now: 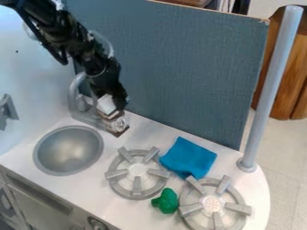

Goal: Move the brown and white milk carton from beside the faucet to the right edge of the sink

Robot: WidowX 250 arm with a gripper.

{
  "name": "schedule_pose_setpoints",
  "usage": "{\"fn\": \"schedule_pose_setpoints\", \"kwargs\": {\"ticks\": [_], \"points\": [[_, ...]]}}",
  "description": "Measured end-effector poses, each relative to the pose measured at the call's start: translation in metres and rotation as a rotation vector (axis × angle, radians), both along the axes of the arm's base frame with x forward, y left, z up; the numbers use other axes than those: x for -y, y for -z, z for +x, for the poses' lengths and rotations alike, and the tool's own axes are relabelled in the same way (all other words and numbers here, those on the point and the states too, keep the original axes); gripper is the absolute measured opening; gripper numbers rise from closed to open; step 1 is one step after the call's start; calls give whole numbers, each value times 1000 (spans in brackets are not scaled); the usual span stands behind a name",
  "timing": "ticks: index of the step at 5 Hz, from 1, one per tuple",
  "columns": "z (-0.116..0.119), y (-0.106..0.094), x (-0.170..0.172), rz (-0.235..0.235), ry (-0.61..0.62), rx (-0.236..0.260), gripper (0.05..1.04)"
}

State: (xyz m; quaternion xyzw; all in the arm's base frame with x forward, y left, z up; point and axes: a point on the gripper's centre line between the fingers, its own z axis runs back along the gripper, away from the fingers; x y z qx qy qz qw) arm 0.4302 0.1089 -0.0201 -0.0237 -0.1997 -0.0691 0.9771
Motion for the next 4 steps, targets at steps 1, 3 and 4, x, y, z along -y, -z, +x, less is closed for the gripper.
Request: {"fn": "schedule_pose_setpoints", "kwargs": {"ticks": [1,3,4], "points": [[-27,14,2,34,-6,-28,818],[-44,29,-2,144,-43,-67,818],[-51,35,0,174,-28,-85,818]]}}
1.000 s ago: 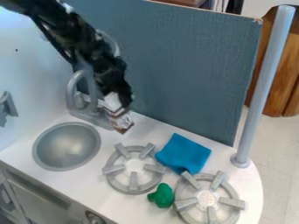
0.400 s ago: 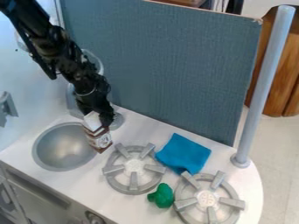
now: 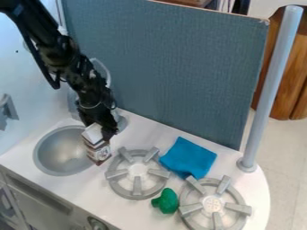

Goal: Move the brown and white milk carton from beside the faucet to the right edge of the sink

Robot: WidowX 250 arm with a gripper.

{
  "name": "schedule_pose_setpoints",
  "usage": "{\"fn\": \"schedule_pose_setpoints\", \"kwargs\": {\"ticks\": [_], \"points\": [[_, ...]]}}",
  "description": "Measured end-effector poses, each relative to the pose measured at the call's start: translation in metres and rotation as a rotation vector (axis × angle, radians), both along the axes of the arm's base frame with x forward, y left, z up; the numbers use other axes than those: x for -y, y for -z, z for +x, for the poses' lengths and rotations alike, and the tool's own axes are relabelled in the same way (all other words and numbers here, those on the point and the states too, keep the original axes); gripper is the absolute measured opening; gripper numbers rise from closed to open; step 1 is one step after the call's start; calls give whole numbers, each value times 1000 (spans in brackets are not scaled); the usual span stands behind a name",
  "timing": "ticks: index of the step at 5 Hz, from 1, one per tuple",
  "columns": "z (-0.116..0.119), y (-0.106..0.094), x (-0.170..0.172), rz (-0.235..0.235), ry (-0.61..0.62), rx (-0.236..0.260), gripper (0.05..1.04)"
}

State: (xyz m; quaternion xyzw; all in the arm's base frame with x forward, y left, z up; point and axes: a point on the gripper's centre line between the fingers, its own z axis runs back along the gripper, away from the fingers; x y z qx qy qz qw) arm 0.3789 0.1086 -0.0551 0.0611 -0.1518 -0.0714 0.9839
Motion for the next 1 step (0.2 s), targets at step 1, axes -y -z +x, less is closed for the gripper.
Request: {"fn": "schedule_pose_setpoints", "kwargs": {"ticks": [1], "points": [[-16,9,3,1,6,-46,818]]}}
